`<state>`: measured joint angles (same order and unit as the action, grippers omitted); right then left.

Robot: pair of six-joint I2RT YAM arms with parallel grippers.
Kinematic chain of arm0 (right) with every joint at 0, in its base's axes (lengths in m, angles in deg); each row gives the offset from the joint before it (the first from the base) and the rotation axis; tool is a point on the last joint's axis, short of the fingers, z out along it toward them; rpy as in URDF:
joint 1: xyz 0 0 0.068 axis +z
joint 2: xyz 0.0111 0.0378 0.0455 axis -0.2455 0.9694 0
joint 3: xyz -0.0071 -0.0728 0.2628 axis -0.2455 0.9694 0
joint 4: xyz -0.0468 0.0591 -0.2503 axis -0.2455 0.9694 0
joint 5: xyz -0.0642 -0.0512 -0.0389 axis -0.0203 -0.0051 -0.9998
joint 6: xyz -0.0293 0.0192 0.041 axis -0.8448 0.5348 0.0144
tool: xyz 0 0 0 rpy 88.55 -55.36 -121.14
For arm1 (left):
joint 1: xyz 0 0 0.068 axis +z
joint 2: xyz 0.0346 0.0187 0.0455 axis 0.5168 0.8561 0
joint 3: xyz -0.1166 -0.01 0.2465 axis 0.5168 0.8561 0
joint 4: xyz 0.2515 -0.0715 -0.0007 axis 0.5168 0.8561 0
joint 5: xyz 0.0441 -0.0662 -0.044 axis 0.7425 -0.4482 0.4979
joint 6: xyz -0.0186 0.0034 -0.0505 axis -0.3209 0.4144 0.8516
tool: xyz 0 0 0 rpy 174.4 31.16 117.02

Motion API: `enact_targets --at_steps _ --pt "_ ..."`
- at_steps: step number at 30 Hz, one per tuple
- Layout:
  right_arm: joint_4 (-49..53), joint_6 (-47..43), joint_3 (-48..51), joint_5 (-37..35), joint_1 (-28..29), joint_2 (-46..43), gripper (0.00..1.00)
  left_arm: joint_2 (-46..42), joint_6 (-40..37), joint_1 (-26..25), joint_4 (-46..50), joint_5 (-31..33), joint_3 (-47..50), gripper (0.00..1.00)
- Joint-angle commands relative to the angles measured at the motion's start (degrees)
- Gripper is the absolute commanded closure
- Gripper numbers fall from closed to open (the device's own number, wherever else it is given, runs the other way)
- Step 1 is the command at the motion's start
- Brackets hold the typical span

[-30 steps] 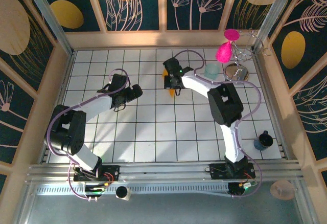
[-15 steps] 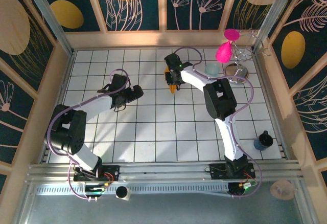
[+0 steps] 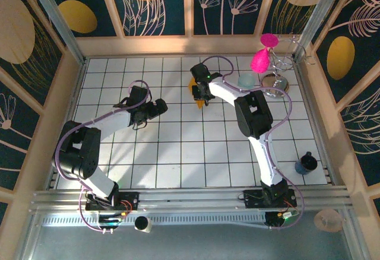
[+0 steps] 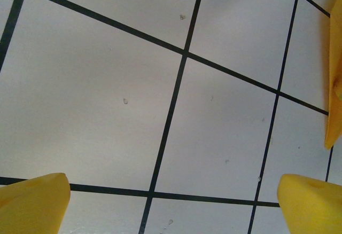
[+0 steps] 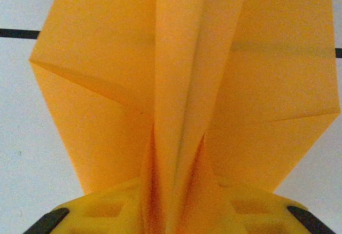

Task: Fold a paper plane with a square sheet of paper (pick it up from the middle)
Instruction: Move the paper plane to the top-center of the table.

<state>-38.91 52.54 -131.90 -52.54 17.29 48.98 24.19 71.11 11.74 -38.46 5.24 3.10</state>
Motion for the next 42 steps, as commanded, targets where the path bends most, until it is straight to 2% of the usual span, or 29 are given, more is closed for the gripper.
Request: enact_targets --at_steps 1,8,16,22,28,31,35,40,42 --pt "2.05 0.72 0.33 -0.71 0.21 3.27 0.65 0.94 0.48 0.57 -0.36 -0.97 0.2 0.01" --pt "4.28 -0.34 -0.27 -4.73 -1.58 6.3 0.61 1.16 0.37 0.56 -0.45 -0.93 0.23 0.01" --pt "2.43 -2.62 -0.79 -3.64 -1.8 5.78 0.59 -0.69 0.51 0.57 0.0 2.05 -1.29 0.01" --pt "1.27 -1.99 -3.62 -1.41 -1.8 0.75 0.57 -3.11 -0.16 0.55 0.16 6.2 -3.42 0.01" --pt "-0.5 -0.56 -4.45 -1.67 -1.89 -7.54 0.51 -6.0 -1.91 0.59 0.05 12.18 -8.03 0.01" --pt "-6.18 -1.04 2.28 -1.03 -1.82 -15.4 0.48 -7.9 -3.43 0.74 -0.49 15.58 -8.81 0.01" --pt "-14.25 -0.19 15.01 -4.19 -2.24 -27.43 0.44 -11.31 -5.65 1.07 -2.85 20.22 -7.17 0.01" --pt "-25.01 0.06 33.84 -11.48 -4.0 -44.32 0.4 -17.46 -8.61 1.46 -7.81 29.65 -0.61 0.01" --pt "-28.31 1.85 41.45 -12.6 -6.02 -51.41 0.33 -20.78 -9.39 1.53 -10.58 35.62 3.58 0.01"
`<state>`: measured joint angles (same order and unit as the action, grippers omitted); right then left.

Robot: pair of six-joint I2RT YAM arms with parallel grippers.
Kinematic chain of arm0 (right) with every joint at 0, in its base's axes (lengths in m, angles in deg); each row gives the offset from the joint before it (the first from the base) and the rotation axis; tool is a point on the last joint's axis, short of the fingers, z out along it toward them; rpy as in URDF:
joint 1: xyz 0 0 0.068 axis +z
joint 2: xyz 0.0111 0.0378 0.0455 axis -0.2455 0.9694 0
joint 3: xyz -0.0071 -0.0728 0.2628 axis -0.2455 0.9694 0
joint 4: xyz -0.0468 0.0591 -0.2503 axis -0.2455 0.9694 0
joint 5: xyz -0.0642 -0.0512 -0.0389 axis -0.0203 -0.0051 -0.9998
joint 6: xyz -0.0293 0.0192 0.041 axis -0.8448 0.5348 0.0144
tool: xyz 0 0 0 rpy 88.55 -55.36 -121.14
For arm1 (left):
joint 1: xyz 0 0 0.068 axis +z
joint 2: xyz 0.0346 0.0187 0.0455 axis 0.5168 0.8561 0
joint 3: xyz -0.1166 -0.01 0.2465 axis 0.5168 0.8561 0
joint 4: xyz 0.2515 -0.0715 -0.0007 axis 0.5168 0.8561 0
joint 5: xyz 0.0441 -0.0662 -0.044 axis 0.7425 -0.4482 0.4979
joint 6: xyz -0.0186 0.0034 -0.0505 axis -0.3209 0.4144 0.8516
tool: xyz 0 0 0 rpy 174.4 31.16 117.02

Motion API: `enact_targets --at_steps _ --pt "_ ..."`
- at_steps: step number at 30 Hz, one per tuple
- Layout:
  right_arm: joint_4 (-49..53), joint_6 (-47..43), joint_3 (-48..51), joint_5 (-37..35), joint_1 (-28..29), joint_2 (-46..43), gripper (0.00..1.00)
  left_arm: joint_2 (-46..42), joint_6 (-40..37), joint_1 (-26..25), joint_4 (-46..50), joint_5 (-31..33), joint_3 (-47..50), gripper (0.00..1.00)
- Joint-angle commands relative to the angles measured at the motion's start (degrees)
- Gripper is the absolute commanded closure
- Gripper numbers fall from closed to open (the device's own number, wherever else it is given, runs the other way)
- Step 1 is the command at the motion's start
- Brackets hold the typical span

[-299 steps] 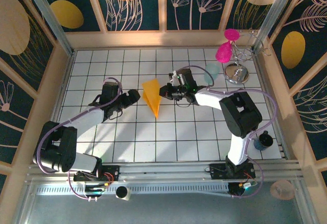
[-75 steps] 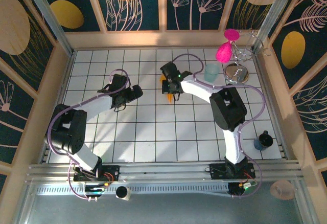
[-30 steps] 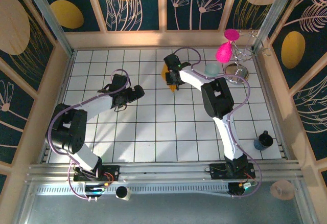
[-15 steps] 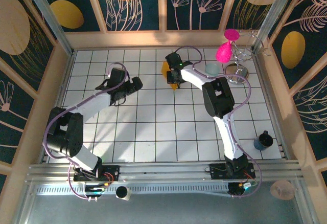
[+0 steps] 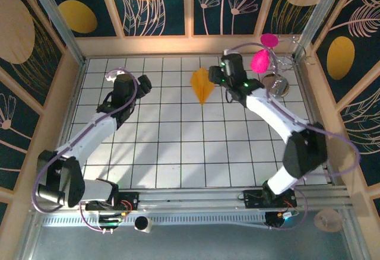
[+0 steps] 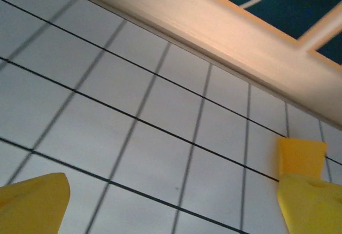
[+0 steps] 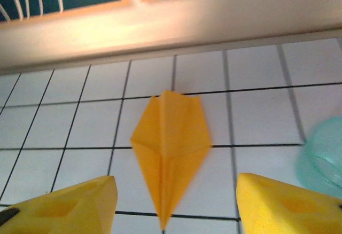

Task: Fold a paper plane with a square sheet of paper (pick it up from the middle)
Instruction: Move the paper plane to the top-center of the table, then reset both arms

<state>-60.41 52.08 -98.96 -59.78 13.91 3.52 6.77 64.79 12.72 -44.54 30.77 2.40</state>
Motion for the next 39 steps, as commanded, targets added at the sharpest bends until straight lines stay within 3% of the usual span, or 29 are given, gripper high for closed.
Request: enact_targets --at_steps 1,5,10,13,19,23,32,39 --pt "-8.23 2.8 11.71 -6.18 -3.33 -8.69 0.29 -4.91 -4.09 0.67 -6.58 12.29 6.58 0.01" --pt "-14.0 3.45 24.43 -14.12 -5.92 -18.97 0.01 -11.9 -7.97 1.38 -16.62 21.47 17.14 0.01" --pt "-16.46 4.42 33.47 -24.31 -12.12 -23.06 0.01 -15.35 -18.11 1.83 -32.74 28.66 28.83 0.01" --pt "-22.01 2.14 38.69 -26.91 -15.79 -23.53 0.01 -14.87 -24.87 2.65 -43.69 28.96 34.7 0.01" --pt "-33.3 0.04 46.27 -19.46 -23.25 -20.63 0.02 -8.59 -26.69 6.75 -53.25 19.81 37.0 0.01" --pt "-50.93 -6.1 54.41 -17.45 -23.54 -19.03 0.02 -4.07 -27.39 9.42 -54.76 12.44 36.44 0.01" --pt "-76.23 -13.27 62.43 -6.13 -23.66 -11.65 0.01 1.77 -29.94 14.63 -63.04 -2.62 38.17 0.01" --pt "-87.35 -17.04 63.55 -1.8 -24.45 -4.99 0.01 5.19 -30.9 18.2 -73.22 -9.4 40.87 0.01"
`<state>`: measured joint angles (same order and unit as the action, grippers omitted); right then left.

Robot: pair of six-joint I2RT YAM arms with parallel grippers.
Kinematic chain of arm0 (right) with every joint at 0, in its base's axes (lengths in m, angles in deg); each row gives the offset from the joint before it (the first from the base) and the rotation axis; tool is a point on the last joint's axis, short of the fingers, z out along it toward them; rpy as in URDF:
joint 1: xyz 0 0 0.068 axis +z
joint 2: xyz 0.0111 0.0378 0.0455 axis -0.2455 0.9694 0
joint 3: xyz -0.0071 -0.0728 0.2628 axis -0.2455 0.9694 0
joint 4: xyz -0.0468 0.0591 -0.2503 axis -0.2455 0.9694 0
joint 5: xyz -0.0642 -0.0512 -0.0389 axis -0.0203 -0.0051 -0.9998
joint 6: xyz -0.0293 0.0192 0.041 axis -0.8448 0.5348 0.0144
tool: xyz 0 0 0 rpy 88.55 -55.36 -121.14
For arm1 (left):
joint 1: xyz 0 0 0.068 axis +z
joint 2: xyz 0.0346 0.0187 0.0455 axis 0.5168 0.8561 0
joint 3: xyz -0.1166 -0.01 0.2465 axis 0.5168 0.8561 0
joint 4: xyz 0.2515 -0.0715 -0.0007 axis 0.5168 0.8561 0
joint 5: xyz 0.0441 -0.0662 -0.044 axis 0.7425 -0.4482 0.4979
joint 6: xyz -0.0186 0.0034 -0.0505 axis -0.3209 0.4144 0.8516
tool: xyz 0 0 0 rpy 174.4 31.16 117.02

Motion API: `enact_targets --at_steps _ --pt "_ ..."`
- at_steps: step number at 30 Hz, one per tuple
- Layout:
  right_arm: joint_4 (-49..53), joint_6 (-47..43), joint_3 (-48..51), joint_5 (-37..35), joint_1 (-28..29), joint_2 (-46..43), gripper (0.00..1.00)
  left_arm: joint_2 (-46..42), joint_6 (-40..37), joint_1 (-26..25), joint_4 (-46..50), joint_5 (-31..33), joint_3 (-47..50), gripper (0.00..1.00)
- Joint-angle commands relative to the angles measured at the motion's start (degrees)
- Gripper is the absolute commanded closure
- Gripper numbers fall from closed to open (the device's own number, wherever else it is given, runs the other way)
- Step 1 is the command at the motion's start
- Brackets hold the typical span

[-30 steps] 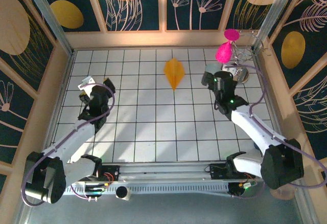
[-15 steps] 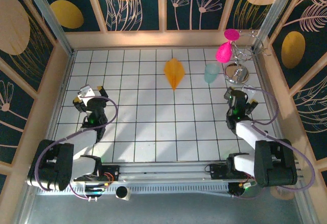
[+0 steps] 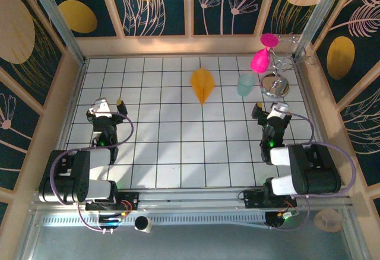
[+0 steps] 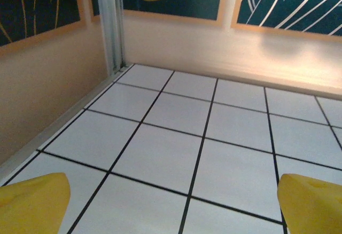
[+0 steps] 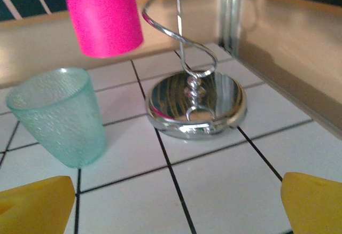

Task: Fold a paper plane with a square sheet of paper (pick it up from the middle)
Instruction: Reset both arms

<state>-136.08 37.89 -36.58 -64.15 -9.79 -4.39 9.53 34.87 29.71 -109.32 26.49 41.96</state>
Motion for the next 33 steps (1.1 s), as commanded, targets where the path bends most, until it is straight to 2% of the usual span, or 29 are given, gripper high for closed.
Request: enact_targets --at_steps 1,2,6,9,10,20,28,33 --pt "-13.74 -2.76 1.53 2.97 -1.0 4.38 0.01 3.67 -1.04 1.41 -10.28 -5.74 1.54 0.01" --pt "-15.82 -2.66 1.63 3.51 -1.37 6.05 0.01 5.0 -1.28 1.5 -11.56 -6.55 1.51 0.01" --pt "-12.95 -1.61 0.42 7.52 -3.2 6.29 0.01 9.13 -1.46 1.57 -13.27 -7.48 0.46 0.01" --pt "-16.74 -1.33 0.39 8.07 -3.9 10.06 0.01 9.36 -1.33 1.6 -14.45 -7.09 1.06 0.01" --pt "-12.64 -0.81 -0.37 8.88 -4.06 8.82 0.01 9.28 -1.33 1.59 -14.03 -7.09 0.91 0.01" --pt "-12.18 -0.63 -1.24 9.12 -4.51 9.33 0.01 9.2 -1.16 1.5 -14.93 -5.39 1.4 0.01" --pt "-12.28 -0.59 -1.2 9.16 -4.44 9.33 0.01 9.35 -3.35 1.5 -13.63 -11.51 0.72 0.01" --pt "-12.21 -0.63 -1.2 9.15 -4.51 9.29 0.01 9.46 -3.4 1.5 -12.69 -11.96 0.18 0.01"
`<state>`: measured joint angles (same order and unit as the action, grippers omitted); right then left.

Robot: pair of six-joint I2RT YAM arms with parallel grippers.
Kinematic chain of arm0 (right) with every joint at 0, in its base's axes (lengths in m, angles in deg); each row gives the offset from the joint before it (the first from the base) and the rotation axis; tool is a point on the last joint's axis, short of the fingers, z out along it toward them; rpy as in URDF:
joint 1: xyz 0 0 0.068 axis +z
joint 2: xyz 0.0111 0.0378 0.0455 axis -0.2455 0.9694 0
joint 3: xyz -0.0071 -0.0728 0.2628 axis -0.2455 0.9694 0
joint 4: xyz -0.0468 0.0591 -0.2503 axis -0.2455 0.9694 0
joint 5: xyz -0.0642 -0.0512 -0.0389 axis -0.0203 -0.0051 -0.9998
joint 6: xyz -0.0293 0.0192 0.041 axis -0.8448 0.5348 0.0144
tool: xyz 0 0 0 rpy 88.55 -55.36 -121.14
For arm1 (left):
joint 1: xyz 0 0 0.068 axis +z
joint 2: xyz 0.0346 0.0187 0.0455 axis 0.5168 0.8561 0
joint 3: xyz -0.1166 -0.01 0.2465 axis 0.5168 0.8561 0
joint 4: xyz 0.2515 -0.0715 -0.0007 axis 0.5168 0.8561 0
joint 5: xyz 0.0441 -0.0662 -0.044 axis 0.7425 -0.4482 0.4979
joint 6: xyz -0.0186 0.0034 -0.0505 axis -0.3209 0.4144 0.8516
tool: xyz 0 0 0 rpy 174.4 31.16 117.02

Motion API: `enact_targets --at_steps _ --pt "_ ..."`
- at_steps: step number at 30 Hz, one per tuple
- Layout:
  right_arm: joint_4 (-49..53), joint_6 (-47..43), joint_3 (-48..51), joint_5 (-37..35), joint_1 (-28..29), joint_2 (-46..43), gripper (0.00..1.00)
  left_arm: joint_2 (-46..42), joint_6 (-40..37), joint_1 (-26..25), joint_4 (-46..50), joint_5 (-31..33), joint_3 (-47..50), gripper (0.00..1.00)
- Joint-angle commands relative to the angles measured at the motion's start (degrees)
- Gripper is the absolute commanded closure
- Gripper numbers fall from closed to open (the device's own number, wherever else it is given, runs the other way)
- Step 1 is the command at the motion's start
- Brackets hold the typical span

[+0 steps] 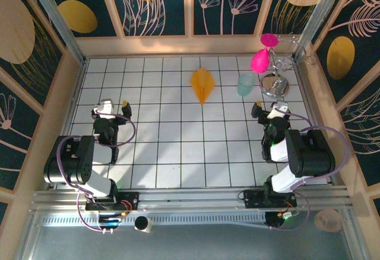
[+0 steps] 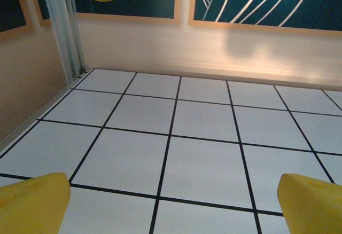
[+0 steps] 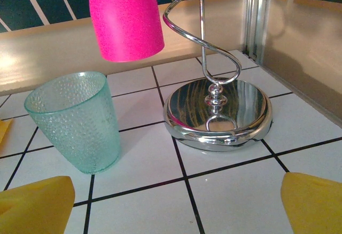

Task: Fold a paper plane with a square sheet of paper (pick it up from the middle)
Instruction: Reset both arms

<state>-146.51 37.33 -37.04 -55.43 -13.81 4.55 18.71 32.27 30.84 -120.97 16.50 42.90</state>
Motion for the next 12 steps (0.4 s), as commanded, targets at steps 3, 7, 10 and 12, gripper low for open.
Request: enact_targets --at_steps 3,7,10,12 --pt "-1.71 -0.07 -0.74 0.41 -0.49 0.37 0.01 0.39 -0.84 0.41 -0.91 -1.96 -0.93 0.01" --pt "-1.74 -0.06 -0.73 0.4 -0.49 0.39 0.01 0.41 -0.49 0.46 0.43 -1.38 -1.6 0.01" --pt "-1.73 -0.07 -0.77 0.44 -0.49 0.34 0.01 0.5 -0.31 0.44 0.06 -0.6 -1.43 0.01" --pt "-2.09 -0.07 -0.6 0.57 -0.43 0.39 0.01 0.37 -0.08 0.37 -0.49 0.03 -1.15 0.01"
